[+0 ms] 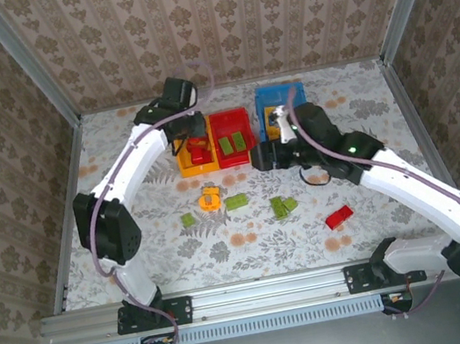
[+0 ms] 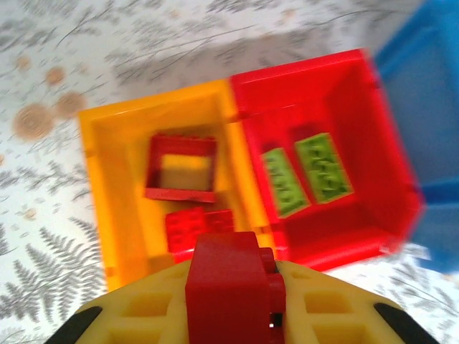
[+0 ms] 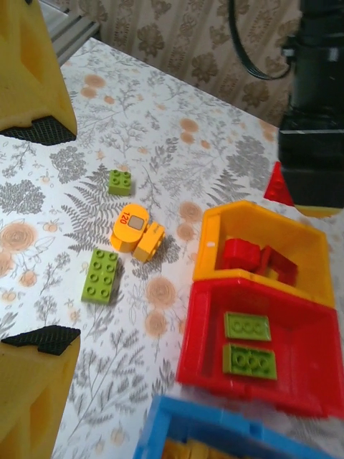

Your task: Sort the legos into containers by color

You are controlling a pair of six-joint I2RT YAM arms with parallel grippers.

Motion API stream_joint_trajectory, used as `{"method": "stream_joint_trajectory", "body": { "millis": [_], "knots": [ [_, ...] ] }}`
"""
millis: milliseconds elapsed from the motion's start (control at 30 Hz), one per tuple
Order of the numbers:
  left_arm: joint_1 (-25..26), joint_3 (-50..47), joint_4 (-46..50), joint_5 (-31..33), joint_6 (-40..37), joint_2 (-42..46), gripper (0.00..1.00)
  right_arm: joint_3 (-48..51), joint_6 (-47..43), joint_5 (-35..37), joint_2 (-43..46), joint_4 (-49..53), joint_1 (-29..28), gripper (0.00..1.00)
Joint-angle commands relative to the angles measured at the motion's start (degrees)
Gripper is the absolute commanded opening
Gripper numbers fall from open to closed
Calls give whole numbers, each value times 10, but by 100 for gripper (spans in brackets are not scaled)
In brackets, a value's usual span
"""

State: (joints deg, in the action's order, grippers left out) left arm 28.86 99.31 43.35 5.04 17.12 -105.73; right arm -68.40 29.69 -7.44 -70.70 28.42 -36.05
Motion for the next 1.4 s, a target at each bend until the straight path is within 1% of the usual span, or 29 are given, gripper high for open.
{"method": "stream_joint_trajectory", "body": {
  "millis": [0,33,100,200,300,400,567,633,700,733,800,867,1000,1133,1233,1367],
  "knots": [
    [-23,33,19,3,15,-55,20,-37,-8,-33,-44,-50,-9,70],
    [-24,50,22,10,17,-72,21,-45,-9,-38,-60,-51,-10,70],
    [-43,80,29,21,18,-108,20,-56,-10,-47,-80,-53,-11,70],
    [-44,137,67,57,21,-166,20,-67,-13,-50,-104,-47,-11,70],
    [-42,187,109,82,28,-212,20,-67,-13,-50,-109,-44,-11,70],
    [-36,182,117,113,35,-223,21,-61,-12,-50,-107,-43,-10,71],
    [-31,154,109,120,38,-216,24,-49,-8,-58,-104,-43,-2,71],
    [-31,149,111,122,40,-216,28,-46,-8,-60,-104,-44,2,71],
    [-31,147,115,120,45,-215,39,-43,-9,-63,-104,-43,4,71],
    [-13,148,118,119,46,-214,44,-41,-11,-62,-104,-40,5,72],
    [-8,148,120,121,47,-208,49,-36,-17,-62,-101,-32,6,72],
    [-3,149,120,122,45,-198,52,-27,-26,-59,-95,-25,7,72],
    [4,153,121,117,50,-172,52,-2,-50,-57,-94,-19,6,73],
    [12,148,126,117,66,-125,53,20,-95,-49,-98,-16,-10,73],
    [13,110,125,113,91,-71,58,16,-128,-48,-139,-13,-29,73],
    [-2,2,106,87,127,33,63,-21,-186,-33,-213,6,-74,74]
  ]
}}
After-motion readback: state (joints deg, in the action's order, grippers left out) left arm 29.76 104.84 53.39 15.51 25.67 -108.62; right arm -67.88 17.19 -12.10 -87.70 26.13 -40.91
